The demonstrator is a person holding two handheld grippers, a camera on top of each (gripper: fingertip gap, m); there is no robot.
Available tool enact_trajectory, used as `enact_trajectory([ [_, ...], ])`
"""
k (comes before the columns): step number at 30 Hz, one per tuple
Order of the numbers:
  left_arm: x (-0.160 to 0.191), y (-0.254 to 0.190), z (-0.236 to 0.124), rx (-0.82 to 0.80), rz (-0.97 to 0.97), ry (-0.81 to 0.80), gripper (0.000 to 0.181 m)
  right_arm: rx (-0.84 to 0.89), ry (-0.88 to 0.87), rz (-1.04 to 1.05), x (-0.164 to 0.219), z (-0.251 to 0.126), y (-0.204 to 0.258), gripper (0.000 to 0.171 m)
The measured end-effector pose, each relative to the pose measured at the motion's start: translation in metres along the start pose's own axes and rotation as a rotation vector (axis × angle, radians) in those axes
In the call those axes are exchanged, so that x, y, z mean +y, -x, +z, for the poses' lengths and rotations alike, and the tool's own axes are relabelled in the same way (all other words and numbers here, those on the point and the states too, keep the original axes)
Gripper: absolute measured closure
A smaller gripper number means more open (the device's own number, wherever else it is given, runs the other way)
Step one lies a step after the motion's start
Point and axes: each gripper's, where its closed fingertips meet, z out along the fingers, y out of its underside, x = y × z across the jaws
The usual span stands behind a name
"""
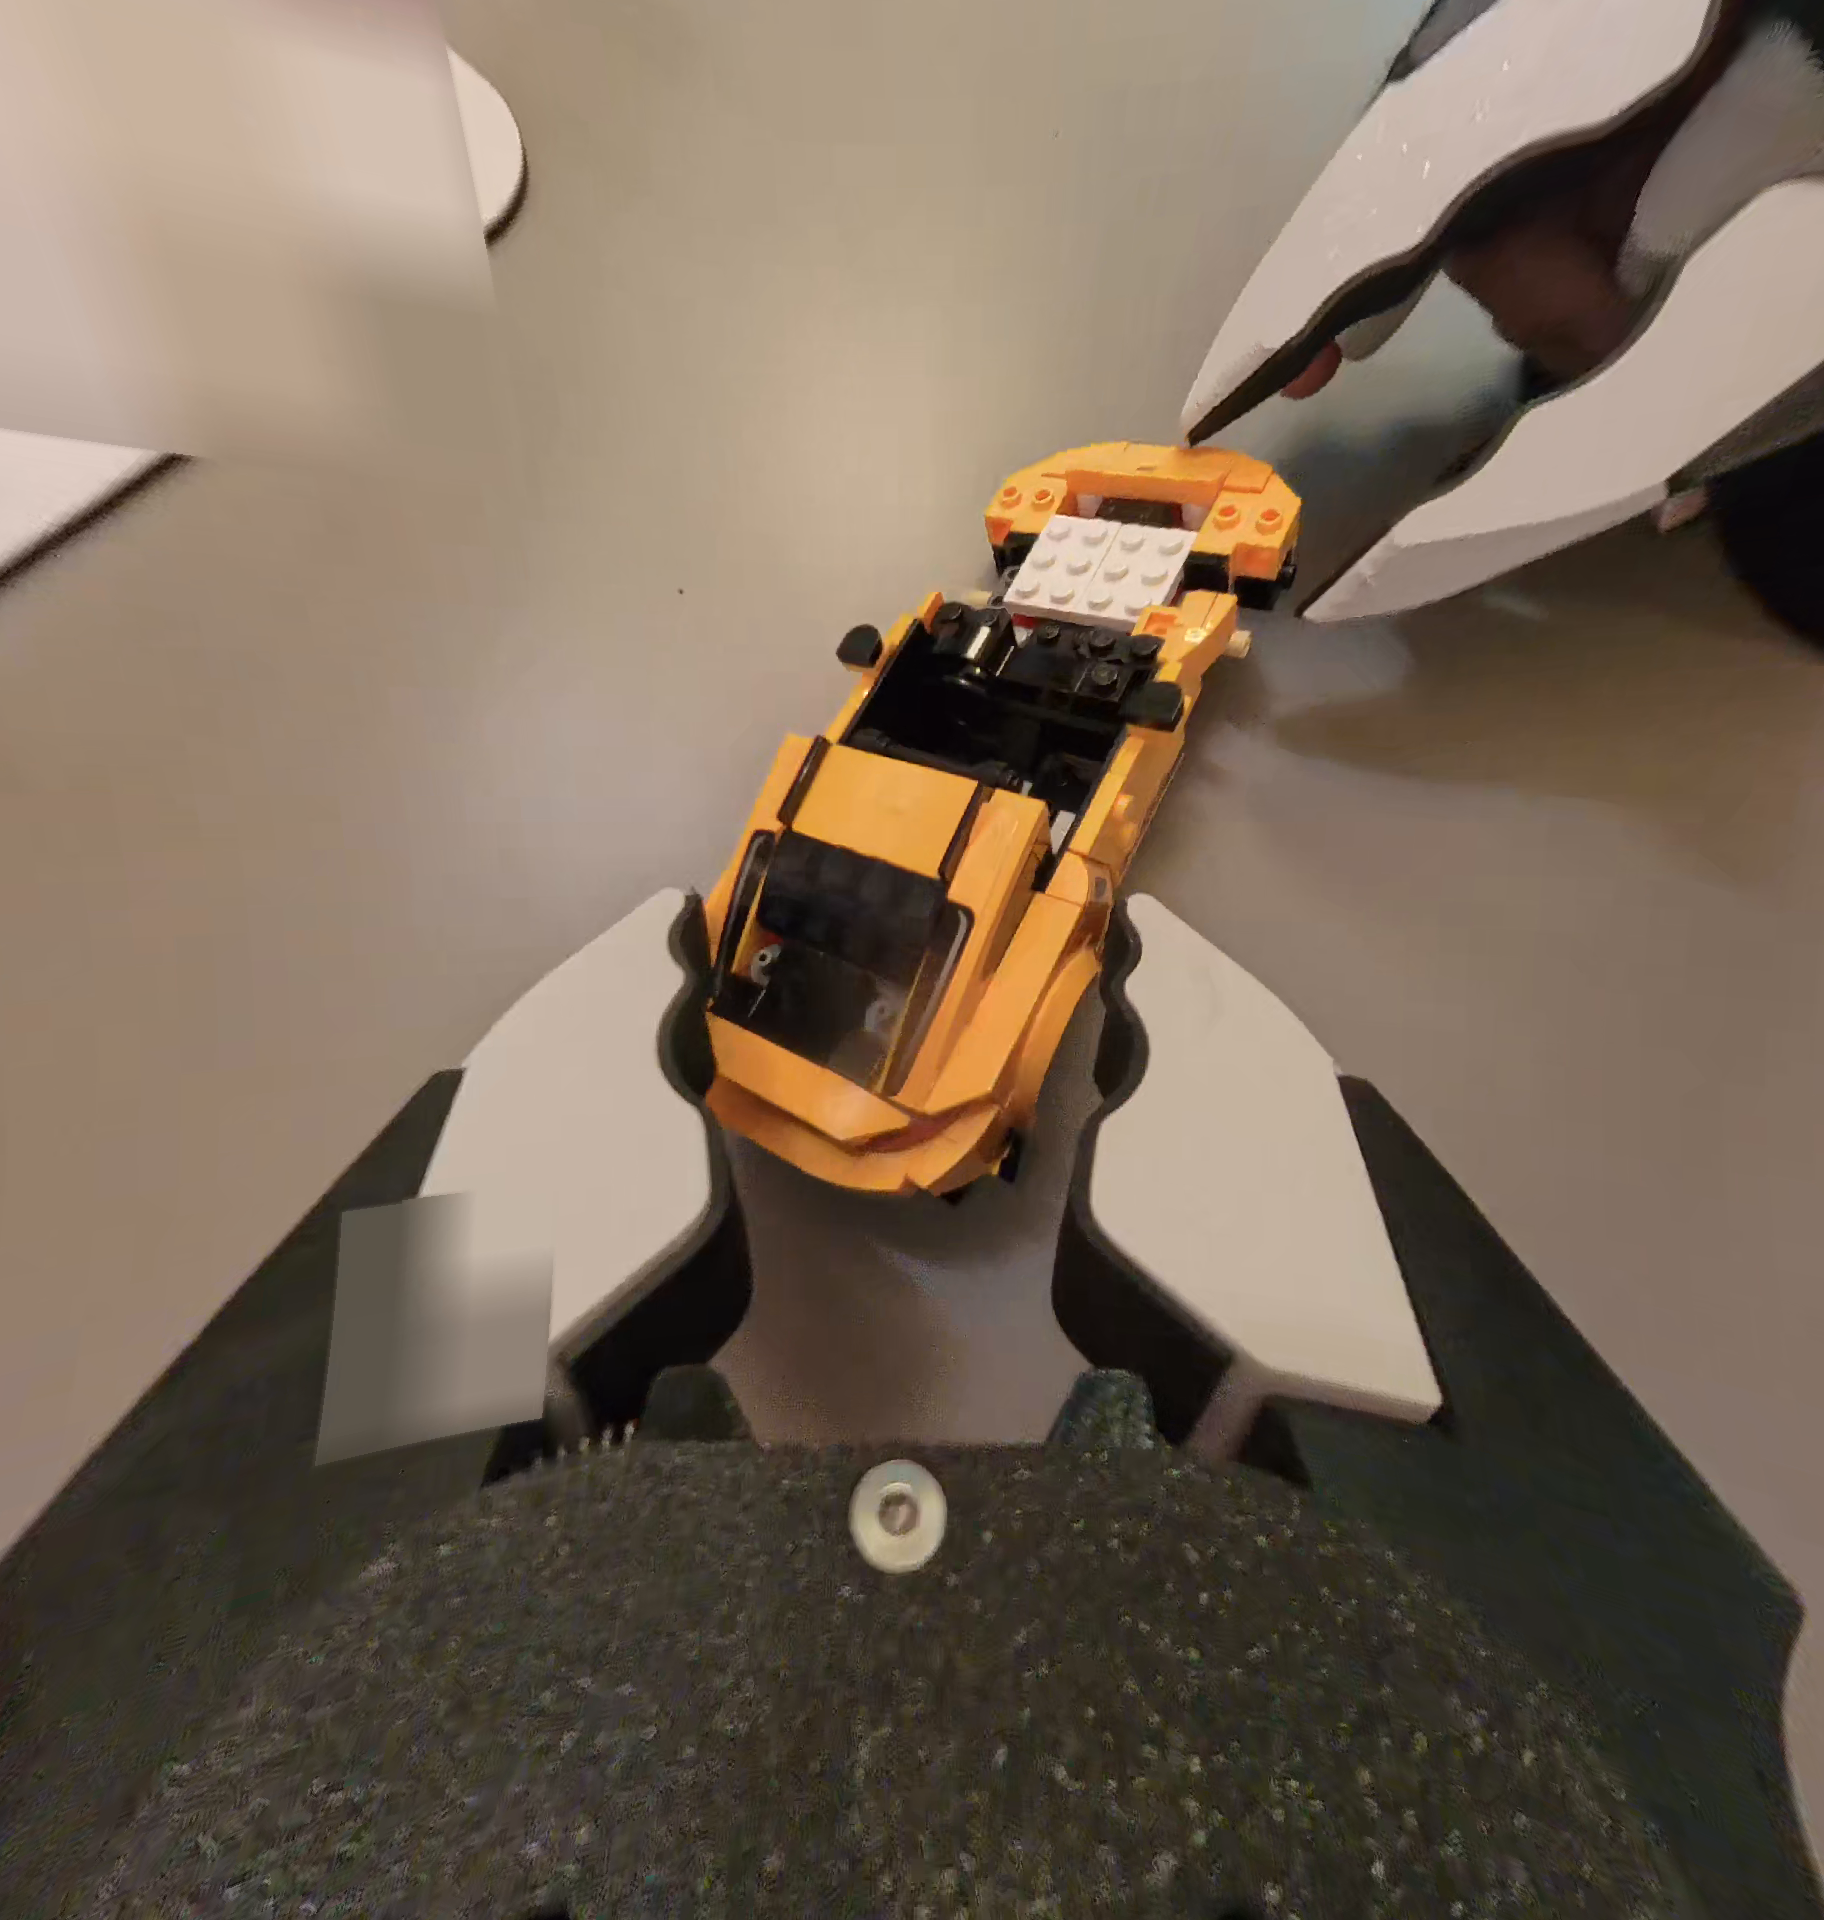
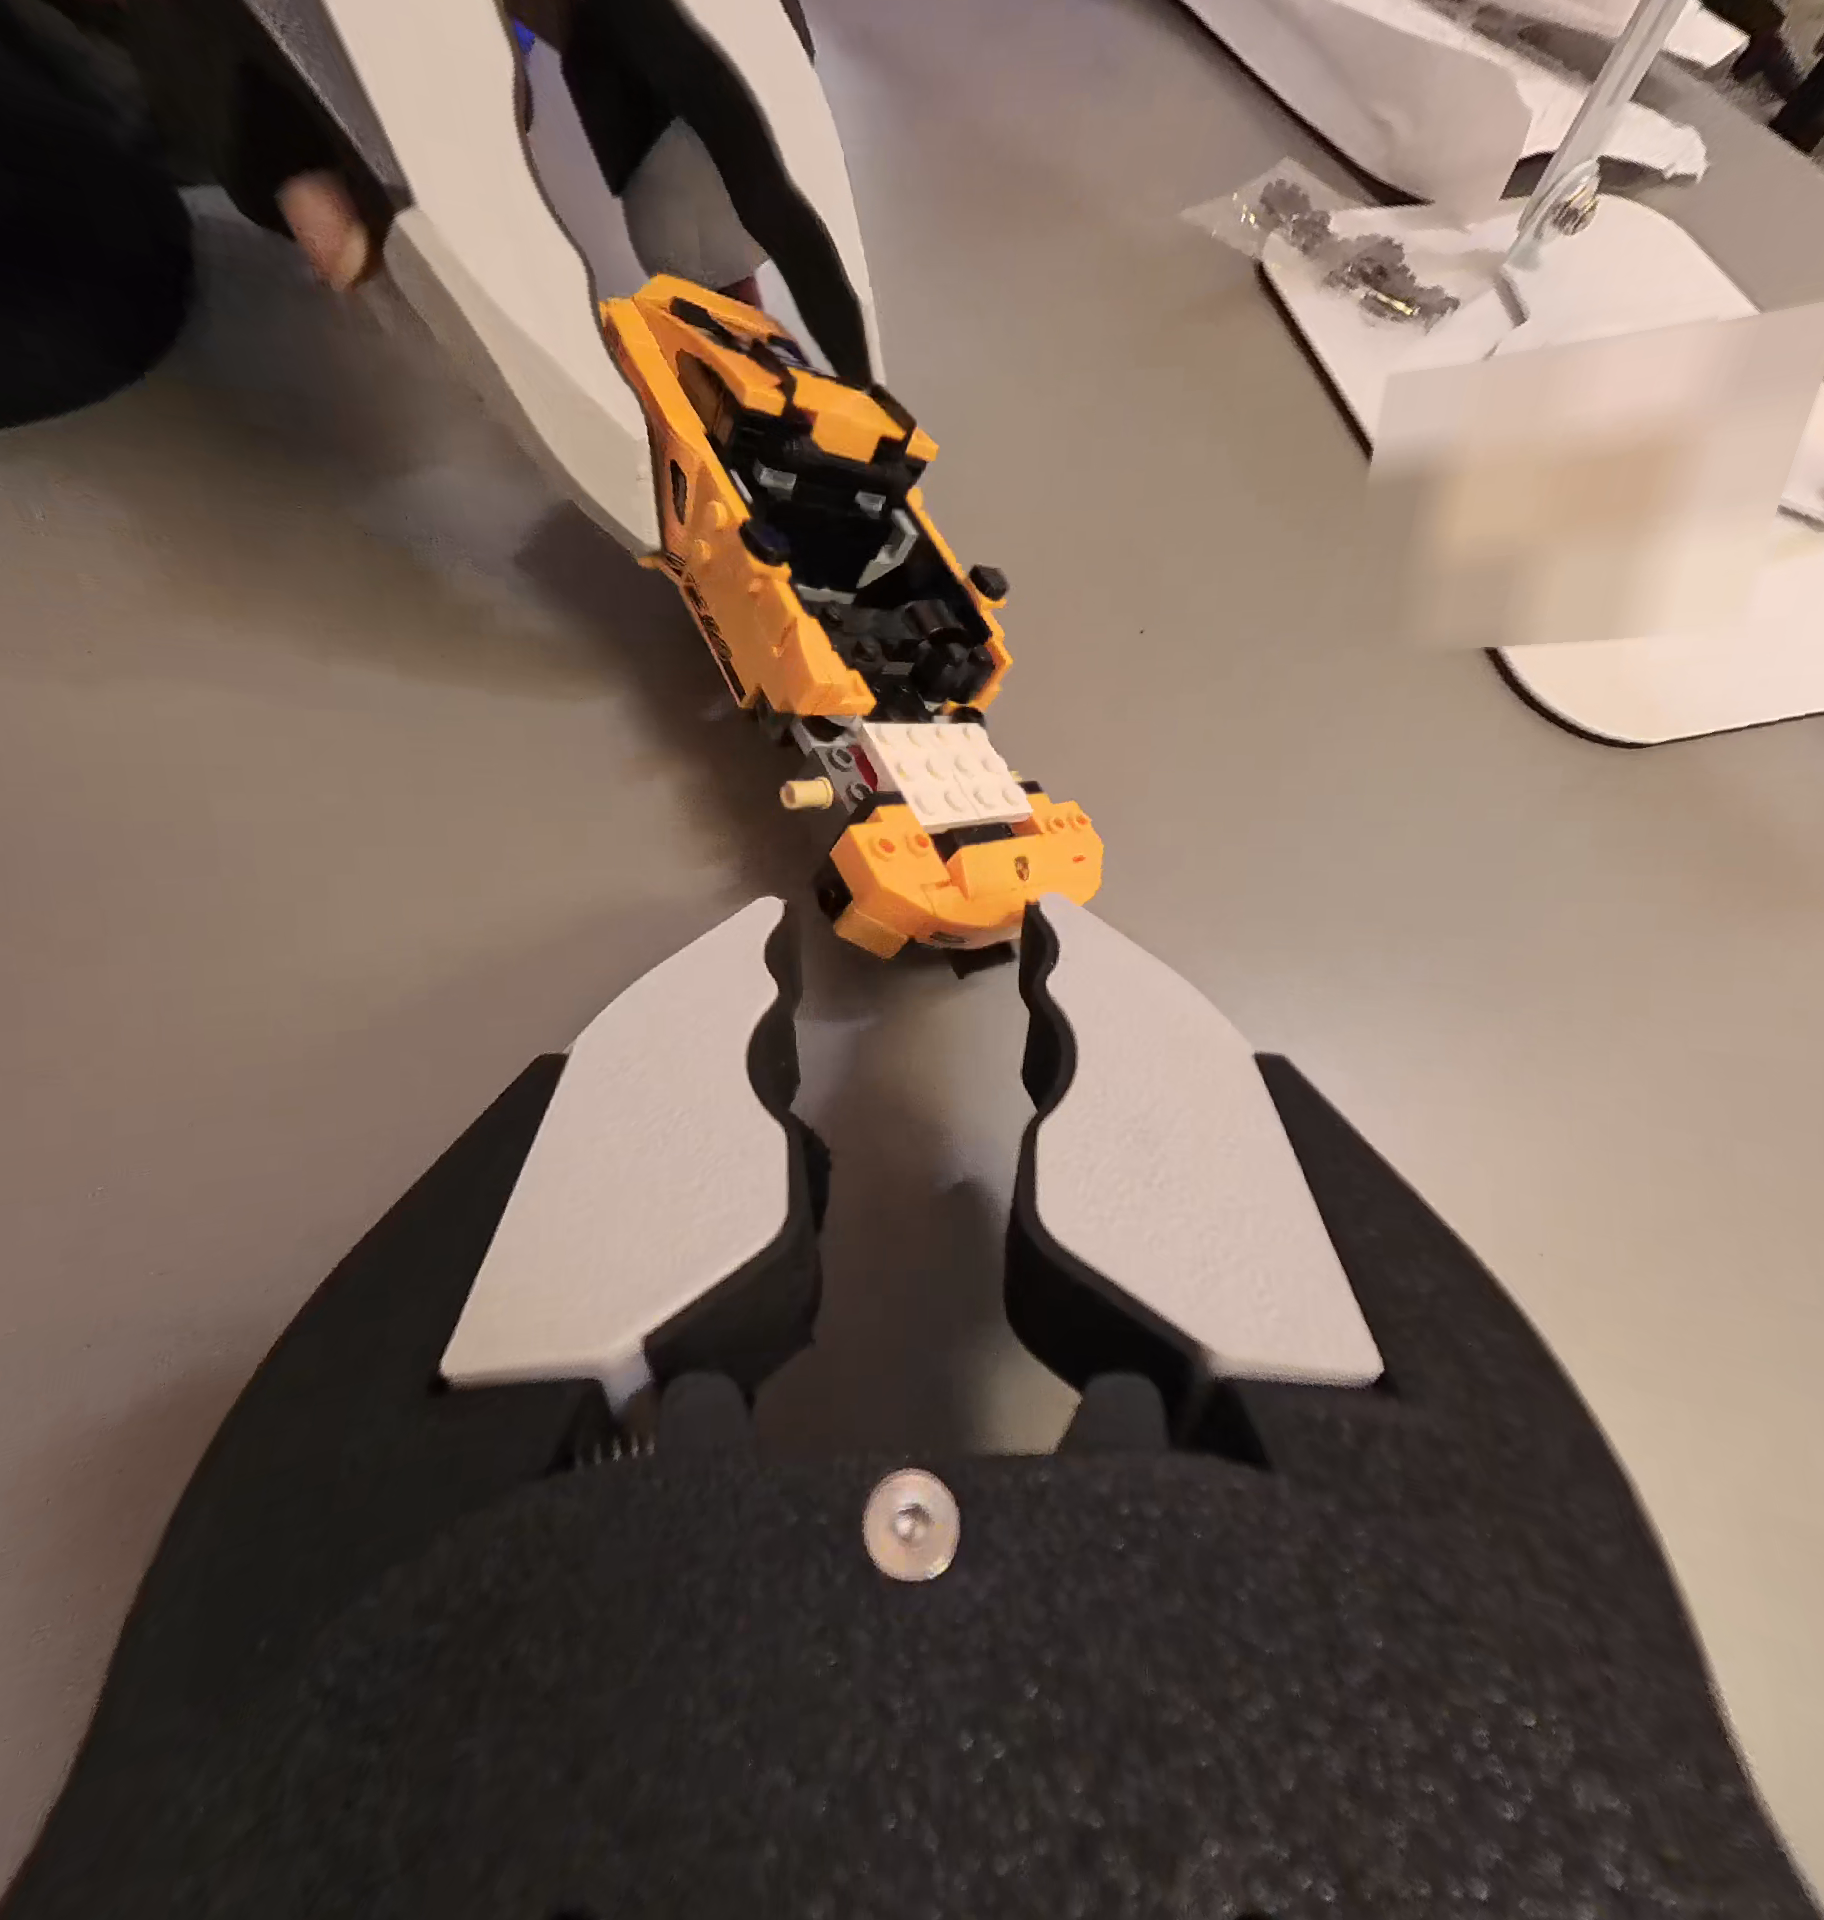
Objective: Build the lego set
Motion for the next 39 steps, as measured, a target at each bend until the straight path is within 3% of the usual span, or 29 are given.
enact_trajectory([
  [8, 0.011, -0.022, -0.016, 0.343, -0.318, 0.094, 0.11, 0.017, -0.039, -0.325, -0.011, 0.006, 0.015, 0.118],
  [11, 0.014, -0.028, -0.019, 0.406, -0.357, 0.087, 0.11, -0.087, -0.024, -0.399, -0.009, 0.006, 0.036, 0.146],
  [15, 0.019, -0.042, -0.028, 0.501, -0.288, 0.037, 0.112, -0.271, 0.006, -0.329, -0.007, -0.002, 0.051, 0.146],
  [19, 0.019, -0.054, -0.04, 0.494, -0.116, -0.042, 0.105, -0.425, 0.053, -0.254, -0.004, -0.006, 0.052, 0.146],
  [26, 0.027, -0.054, -0.029, 0.324, 0.1, -0.039, 0.117, -0.482, 0.022, -0.164, -0.007, 0.001, 0.048, 0.139],
  [34, 0.02, -0.049, -0.039, 0.32, 0.086, -0.099, 0.114, -0.449, -0.084, -0.115, -0.025, -0.021, 0.035, 0.125],
  [39, 0.012, -0.047, -0.05, 0.282, 0.114, -0.143, 0.114, -0.301, -0.14, -0.093, -0.038, -0.03, 0.004, 0.126],
])
